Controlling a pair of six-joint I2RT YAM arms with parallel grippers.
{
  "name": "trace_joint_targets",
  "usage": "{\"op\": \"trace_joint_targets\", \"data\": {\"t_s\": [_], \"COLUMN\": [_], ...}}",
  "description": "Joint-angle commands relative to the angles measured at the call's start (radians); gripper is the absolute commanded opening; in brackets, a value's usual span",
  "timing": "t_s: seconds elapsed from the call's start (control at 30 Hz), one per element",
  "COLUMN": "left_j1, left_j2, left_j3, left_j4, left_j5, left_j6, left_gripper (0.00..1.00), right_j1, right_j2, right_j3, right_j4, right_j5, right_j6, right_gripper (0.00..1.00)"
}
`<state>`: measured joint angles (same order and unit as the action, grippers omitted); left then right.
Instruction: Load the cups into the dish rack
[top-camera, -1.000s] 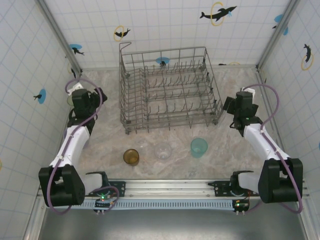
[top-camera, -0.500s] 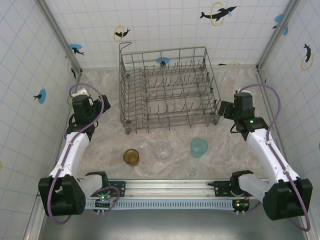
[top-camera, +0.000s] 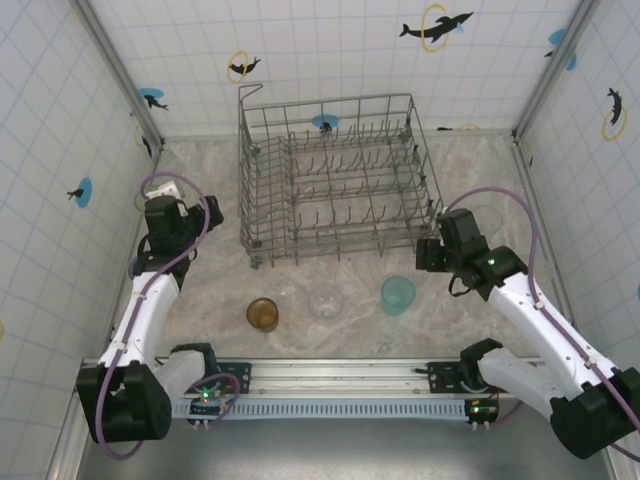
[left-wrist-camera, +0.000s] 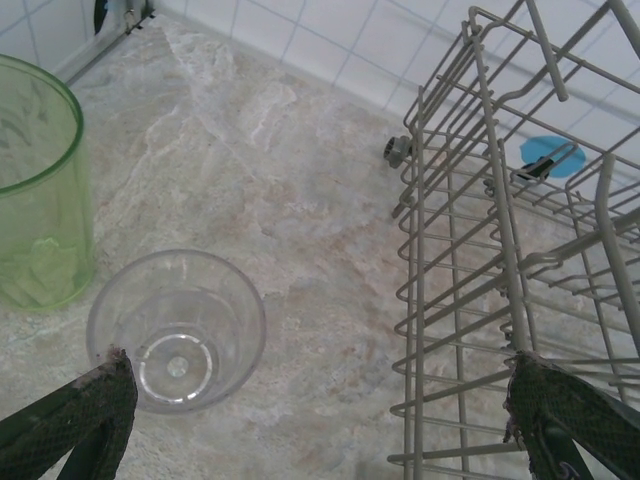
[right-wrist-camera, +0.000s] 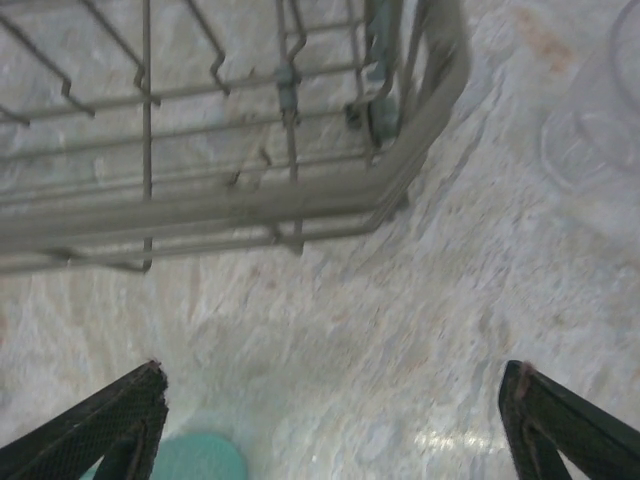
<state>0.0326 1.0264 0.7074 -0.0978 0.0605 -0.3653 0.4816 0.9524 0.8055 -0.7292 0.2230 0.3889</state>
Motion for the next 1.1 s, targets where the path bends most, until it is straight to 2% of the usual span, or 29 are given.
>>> {"op": "trace_joint_targets", "data": {"t_s": [0.0,0.27,0.53,0.8,1.07], "left_j1": [-0.006,-0.008,-0.013,-0.016,-0.017], "left_j2": [-0.013,-0.017,-0.013,-0.009,-0.01], "left_j3": [-0.002,-0.001,-0.001,0.001,0.003], "left_j4": [-0.015,-0.02,-0.02,-0.022,-0.025], "left_j5": [0.014,0.01,0.012,0.016,0.013], "left_j6": [0.025,0.028,0.026,0.026,0.027], "left_gripper": [0.98,0.97,0.98,0.98,0.98], "right_j1": [0.04,0.125,0.185,0.208,0.217], "right_j2": [-0.02,-0.036,-0.052,-0.024,0.018], "right_j3": [-0.028,-0.119,-0.158,-0.168,-0.182], "right_j4": [-0.069,-0.061,-0.037,-0.016,0.02], "right_j5": [-0.026,-0.081,-0.071,-0.086,-0.077], "right_j6": [0.057,0.124,0.175,0.182,0.18], "right_gripper": [0.84,0.71,0.61,0.58,0.45]}}
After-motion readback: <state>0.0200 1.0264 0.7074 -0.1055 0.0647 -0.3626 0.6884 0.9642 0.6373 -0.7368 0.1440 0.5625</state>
